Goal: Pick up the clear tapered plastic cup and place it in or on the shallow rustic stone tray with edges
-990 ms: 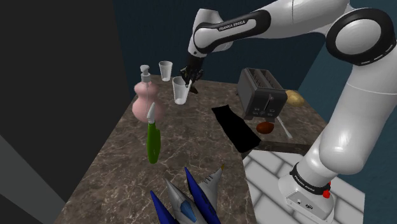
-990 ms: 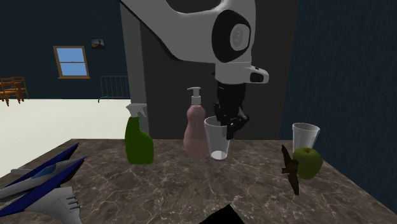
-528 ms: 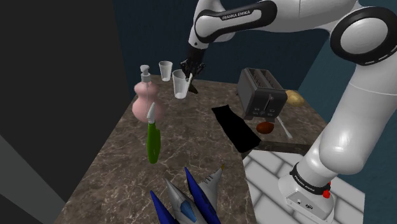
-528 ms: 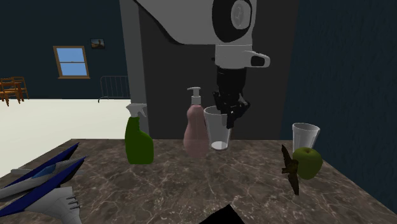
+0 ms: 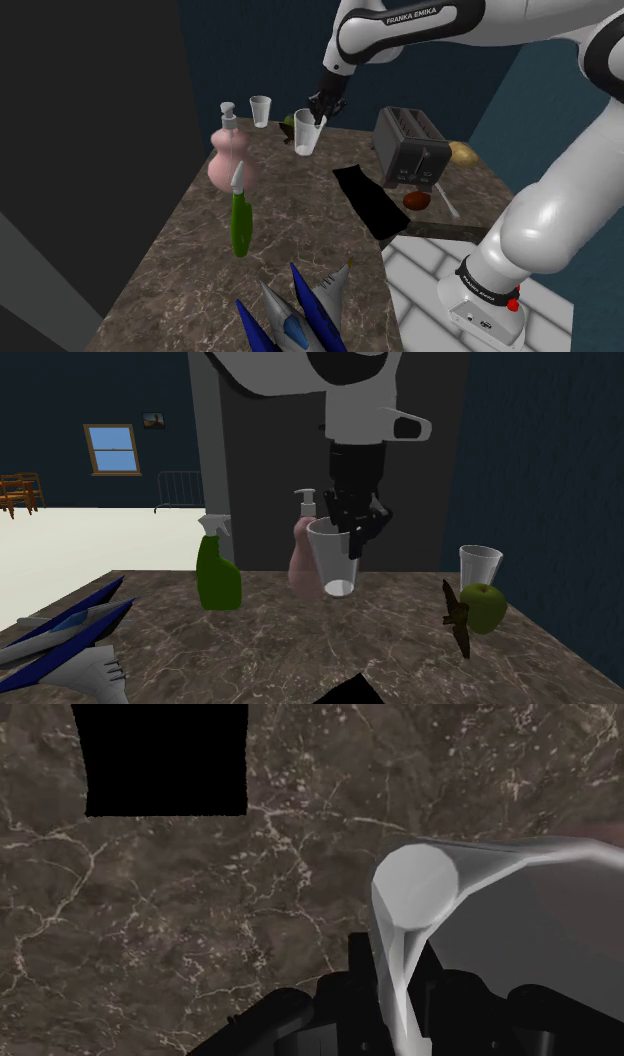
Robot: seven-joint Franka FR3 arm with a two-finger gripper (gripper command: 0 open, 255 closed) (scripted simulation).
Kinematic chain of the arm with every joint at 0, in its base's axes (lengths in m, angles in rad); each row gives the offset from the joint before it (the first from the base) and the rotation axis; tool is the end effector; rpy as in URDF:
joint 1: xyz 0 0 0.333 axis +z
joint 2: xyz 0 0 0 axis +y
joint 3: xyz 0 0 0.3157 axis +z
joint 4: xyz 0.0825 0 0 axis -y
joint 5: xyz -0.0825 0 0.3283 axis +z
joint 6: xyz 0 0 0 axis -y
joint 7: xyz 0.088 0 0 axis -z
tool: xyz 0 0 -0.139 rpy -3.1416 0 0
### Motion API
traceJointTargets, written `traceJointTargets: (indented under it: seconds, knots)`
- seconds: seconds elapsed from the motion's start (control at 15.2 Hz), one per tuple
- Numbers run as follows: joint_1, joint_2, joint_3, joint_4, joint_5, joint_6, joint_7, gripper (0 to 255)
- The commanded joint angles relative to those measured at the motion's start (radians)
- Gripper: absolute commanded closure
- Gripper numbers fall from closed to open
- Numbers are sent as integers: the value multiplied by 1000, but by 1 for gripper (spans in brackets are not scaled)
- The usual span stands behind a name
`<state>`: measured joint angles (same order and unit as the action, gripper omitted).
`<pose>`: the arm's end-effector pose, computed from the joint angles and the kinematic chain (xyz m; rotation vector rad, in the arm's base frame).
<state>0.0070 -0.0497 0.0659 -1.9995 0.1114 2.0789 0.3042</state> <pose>0.5056 0.0461 0.4814 -2.9880 0.4197 -0.1639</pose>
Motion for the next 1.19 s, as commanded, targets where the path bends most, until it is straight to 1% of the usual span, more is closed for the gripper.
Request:
traceJointTargets:
  seconds: [0.0,0.46,0.99,1.12]
  knots:
    - [-11,-83,-13,-79,8,-6,-28,255]
    - [-41,-342,-64,-304,9,-49,-105,255]
    - [-92,-636,-139,-490,-33,-166,-191,255]
    - [-92,-635,-139,-516,-32,-139,-194,255]
